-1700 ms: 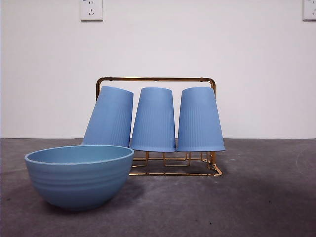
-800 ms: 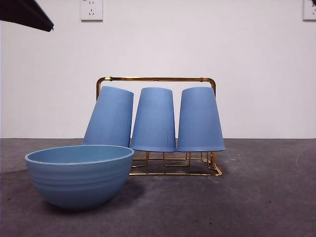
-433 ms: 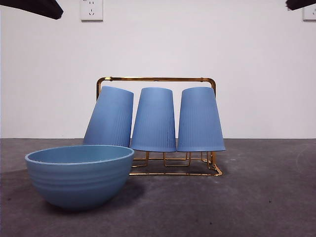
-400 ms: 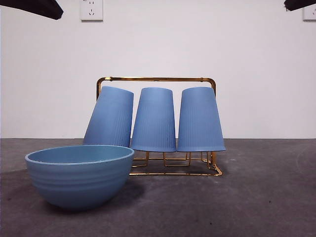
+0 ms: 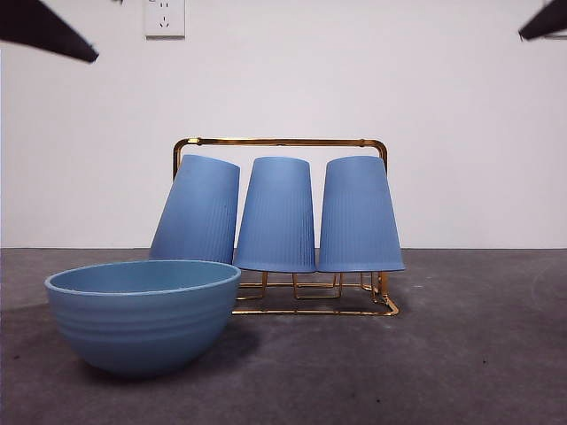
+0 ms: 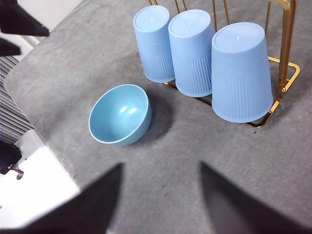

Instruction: Right arm lift cup from the cupboard, then place it on the right of the bowl

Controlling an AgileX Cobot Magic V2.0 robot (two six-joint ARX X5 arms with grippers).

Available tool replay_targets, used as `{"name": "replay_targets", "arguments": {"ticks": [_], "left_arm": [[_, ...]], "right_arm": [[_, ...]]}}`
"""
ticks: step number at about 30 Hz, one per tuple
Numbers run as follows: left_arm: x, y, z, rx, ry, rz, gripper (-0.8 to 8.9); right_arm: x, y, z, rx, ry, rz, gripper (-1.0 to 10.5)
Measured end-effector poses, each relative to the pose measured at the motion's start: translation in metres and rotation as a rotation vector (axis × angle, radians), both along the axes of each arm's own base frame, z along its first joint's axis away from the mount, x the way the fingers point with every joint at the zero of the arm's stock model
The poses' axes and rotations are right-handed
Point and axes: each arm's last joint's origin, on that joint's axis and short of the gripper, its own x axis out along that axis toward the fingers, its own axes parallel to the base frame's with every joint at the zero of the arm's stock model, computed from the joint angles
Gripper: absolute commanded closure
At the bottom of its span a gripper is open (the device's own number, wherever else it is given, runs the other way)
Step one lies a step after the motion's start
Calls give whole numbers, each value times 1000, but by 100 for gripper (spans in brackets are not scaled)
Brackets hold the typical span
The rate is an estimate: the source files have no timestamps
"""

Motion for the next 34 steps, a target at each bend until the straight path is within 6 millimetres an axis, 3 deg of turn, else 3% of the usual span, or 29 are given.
{"name": "replay_targets", "arguments": {"ticks": [4,18,25,34], "left_arm": [[0,0,0,0,0,0,246],[-1,-2,0,-7,14,-2,252],[1,-4,2,-19,-11,-9,252],[5,-6,-1,-16,12,-5,252]], "right_arm": [[0,0,0,0,0,0,420],[8,2,7,64,-26,-37,419],[38,15,15,43,73,-68,420],[89,56,35,-236,211,-168,420]]}}
